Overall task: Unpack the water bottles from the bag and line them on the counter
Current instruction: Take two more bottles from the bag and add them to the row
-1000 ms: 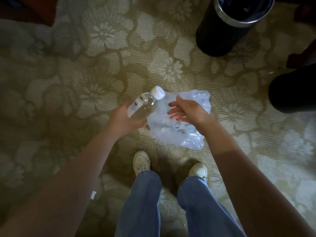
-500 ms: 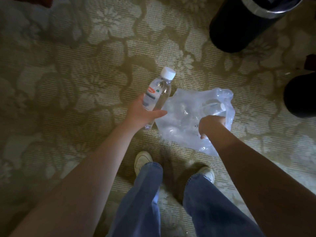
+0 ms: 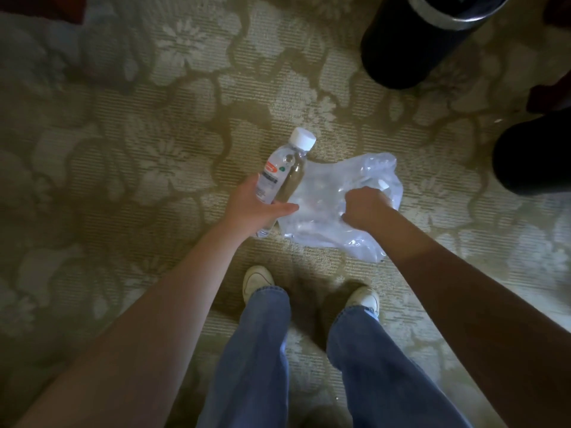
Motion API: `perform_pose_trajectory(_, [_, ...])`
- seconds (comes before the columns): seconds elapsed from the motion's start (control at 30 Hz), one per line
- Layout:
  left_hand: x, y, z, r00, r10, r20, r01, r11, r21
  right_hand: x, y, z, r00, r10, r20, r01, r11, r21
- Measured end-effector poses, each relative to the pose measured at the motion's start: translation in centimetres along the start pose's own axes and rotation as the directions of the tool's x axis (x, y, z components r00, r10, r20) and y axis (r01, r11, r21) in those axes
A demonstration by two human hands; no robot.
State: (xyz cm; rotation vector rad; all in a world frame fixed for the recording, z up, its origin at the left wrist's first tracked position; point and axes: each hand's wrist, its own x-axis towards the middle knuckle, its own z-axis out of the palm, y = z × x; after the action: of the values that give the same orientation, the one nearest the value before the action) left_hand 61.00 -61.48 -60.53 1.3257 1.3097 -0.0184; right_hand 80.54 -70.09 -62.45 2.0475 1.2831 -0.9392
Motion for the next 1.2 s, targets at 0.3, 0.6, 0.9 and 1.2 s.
perform_pose_trajectory(0.3, [-5.6, 6.8, -0.9, 0.999, 0.025, -0.035, -0.027, 0.999, -0.042, -8.9, 3.3, -7.7, 0.983, 0.098, -0.153, -0.026, 0.909, 0.417])
perform_pose_trajectory(0.6, [-14.1, 18.3, -2.1, 0.992, 0.049, -0.115, -0.063, 0.991, -0.116, -21.7, 8.2, -16.3, 0.918, 0.281, -0.279, 0.198, 0.285, 0.938])
perform_pose_trajectory(0.9, [-24.6, 31.4, -7.6, 0.952, 0.173, -0.252, -0.235, 0.942, -0.241, -34.4, 7.4, -31.9, 0.811, 0.214, -0.545, 0.481, 0.286, 0.828])
perform_pose_trajectory(1.2, [-31.3, 36.2, -24.5, 0.853, 0.299, -0.429, -0.422, 0.878, -0.227, -42.6, -4.2, -45.7, 0.649, 0.195, -0.735, 0.648, 0.365, 0.669])
